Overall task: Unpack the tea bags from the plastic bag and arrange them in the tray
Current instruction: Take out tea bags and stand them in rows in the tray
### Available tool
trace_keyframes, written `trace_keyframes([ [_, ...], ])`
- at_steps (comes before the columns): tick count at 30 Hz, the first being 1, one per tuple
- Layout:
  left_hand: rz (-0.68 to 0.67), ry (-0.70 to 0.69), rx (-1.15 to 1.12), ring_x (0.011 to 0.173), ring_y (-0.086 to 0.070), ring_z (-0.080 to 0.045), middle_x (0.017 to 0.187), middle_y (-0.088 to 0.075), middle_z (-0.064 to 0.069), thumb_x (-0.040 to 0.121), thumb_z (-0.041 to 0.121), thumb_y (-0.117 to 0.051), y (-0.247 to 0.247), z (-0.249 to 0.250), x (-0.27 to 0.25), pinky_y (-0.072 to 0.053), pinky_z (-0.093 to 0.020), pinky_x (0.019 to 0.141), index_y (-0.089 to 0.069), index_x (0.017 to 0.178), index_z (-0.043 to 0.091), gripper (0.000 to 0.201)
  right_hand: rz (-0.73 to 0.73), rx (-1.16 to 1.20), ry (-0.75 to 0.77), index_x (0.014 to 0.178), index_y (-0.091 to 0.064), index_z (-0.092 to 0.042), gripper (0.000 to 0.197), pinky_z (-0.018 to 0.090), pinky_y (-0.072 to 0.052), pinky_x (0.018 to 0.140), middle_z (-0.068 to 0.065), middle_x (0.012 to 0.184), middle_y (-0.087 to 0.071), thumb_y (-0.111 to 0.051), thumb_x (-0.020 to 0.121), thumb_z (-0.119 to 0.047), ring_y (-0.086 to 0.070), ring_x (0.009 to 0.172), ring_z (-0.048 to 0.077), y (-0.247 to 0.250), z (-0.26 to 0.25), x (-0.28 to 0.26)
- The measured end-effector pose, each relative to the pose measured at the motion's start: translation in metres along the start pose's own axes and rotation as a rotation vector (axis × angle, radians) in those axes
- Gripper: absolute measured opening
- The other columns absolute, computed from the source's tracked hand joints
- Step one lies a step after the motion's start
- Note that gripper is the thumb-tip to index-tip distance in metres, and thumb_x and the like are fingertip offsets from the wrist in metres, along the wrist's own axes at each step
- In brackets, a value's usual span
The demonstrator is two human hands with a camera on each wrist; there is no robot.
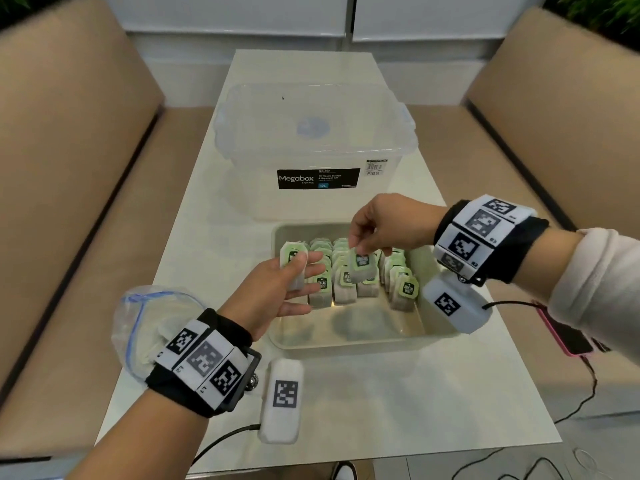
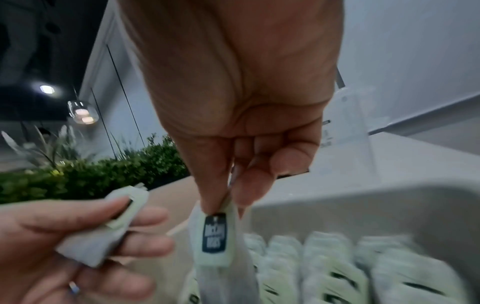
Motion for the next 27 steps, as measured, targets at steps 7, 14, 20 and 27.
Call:
trace_keyframes([
  [7,0.036,-0.005,0.016,0.106,-0.063,-0.013,0.113,-0.067,0.008,0.098,0.037,-0.038,0.002,-0.002,0.0,-0.048,-0.038,0.093,-0.063,0.104,0.031,0.027,-0.192,-0.221,-0.144,0.077,-0.064,-0.021,0.009,0.02,-0.047,0.057,-0.007,0.071,-0.064,-0.068,0.083,-0.014,-0.052,0.046,0.005,-0.027,0.039,0.012],
  [14,0.04,-0.006,0.003,0.106,-0.063,-0.013,0.113,-0.067,0.006,0.098,0.036,-0.038,0.003,-0.004,0.001,-0.048,-0.035,0.091,-0.063,0.104,0.031,0.027,-0.278,-0.374,-0.131,0.091,-0.07,-0.018,0.01,0.014,-0.035,0.051,-0.016,0.067,-0.056,-0.07,0.081,-0.018,-0.046,0.057,0.0,-0.046,0.042,0.029],
  [20,0.049,-0.006,-0.009,0.105,-0.063,-0.012,0.112,-0.067,0.005,0.098,0.035,-0.038,0.004,-0.005,0.0,-0.048,-0.034,0.091,-0.063,0.103,0.03,0.026,-0.278,-0.455,-0.142,0.098,-0.07,-0.01,0.017,0.017,-0.039,0.056,-0.007,0.073,-0.059,-0.068,0.081,-0.014,-0.052,0.07,0.011,-0.048,0.039,0.042],
  [27,0.048,0.004,-0.052,0.106,-0.063,-0.016,0.115,-0.065,0.002,0.098,0.023,-0.038,0.003,-0.007,-0.001,-0.05,-0.037,0.089,-0.065,0.102,0.026,0.027,-0.269,-0.462,-0.166,0.097,-0.07,-0.011,0.017,0.019,-0.041,0.058,-0.002,0.085,-0.062,-0.069,0.082,-0.018,-0.054,0.079,0.015,-0.047,0.039,0.043],
])
Point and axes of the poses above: each hand's wrist, its own x-axis towards the middle knuckle, its own y-axis out of the back of the hand, z = x × y, the point moved 6 cm from there along x, towards the middle knuckle
